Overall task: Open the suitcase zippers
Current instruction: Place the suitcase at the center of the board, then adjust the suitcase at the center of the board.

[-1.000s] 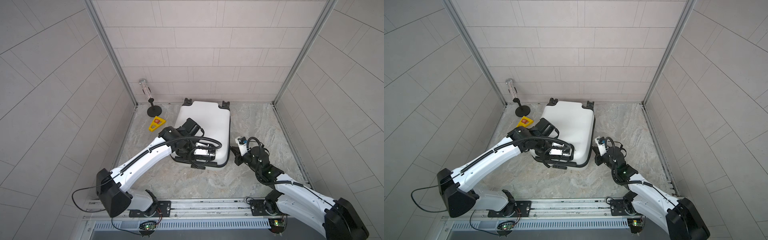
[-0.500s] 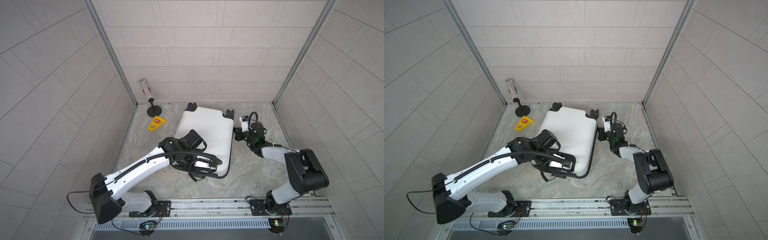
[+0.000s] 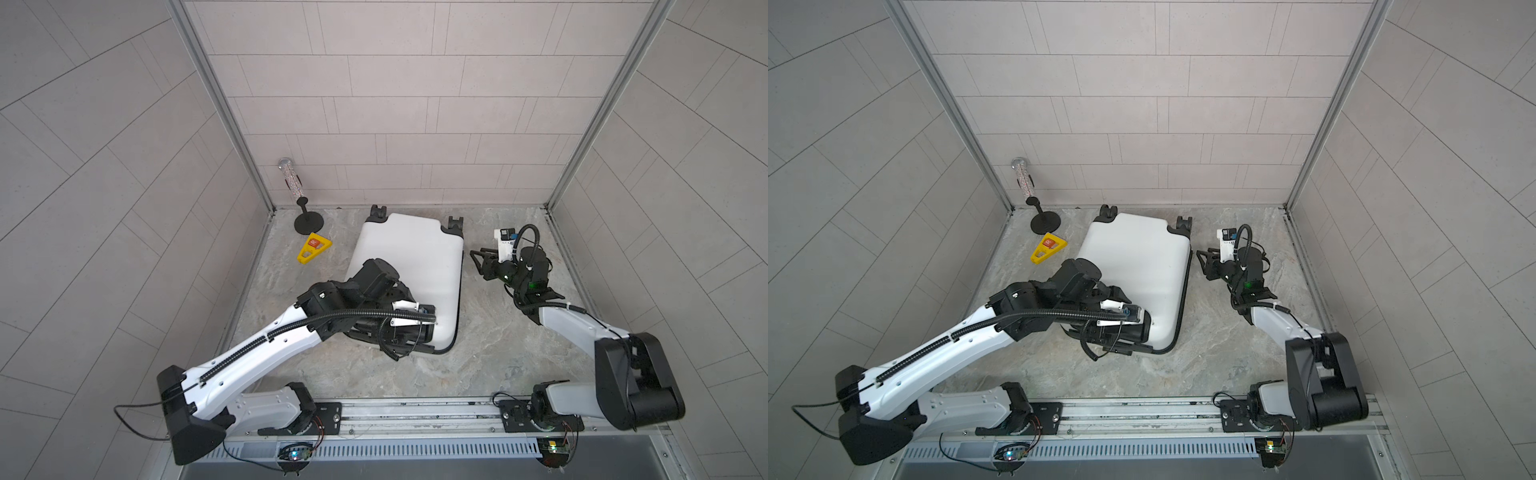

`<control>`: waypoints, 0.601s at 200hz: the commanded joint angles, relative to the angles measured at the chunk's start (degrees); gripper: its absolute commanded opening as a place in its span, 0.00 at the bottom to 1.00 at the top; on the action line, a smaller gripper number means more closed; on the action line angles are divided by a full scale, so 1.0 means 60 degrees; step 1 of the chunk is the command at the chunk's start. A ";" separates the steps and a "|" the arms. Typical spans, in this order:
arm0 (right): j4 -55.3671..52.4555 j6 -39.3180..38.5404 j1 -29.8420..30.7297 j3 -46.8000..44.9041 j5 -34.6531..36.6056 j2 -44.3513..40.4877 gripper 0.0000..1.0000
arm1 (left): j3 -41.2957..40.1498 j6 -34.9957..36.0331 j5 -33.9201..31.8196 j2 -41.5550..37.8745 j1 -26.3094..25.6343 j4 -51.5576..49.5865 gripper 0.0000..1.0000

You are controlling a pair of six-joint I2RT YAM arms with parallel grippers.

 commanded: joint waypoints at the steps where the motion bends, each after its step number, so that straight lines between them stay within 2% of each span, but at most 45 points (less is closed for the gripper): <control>1: -0.1788 0.0180 0.0072 -0.0306 -0.0204 -0.1215 0.49 | 0.0350 -0.2055 -0.0288 -0.0266 0.0401 0.0707 0.81; 35: -0.5312 0.0848 0.0455 0.0134 -0.0163 -0.3163 0.53 | 0.0917 -0.4784 -0.1547 -0.0090 0.1539 0.1080 0.86; 61: -0.6804 0.1431 0.1012 0.0382 -0.0614 -0.4424 0.57 | 0.1671 -0.6511 -0.2583 0.0621 0.2608 0.0348 0.86; 91: -0.7546 0.2666 0.2064 0.0307 -0.0551 -0.5136 0.58 | 0.2530 -0.8184 -0.2303 0.1648 0.4074 -0.0604 0.83; 120: -0.7734 0.3067 0.3136 0.0280 0.0013 -0.5204 0.58 | 0.2997 -0.9228 -0.1511 0.2460 0.5029 -0.0892 0.82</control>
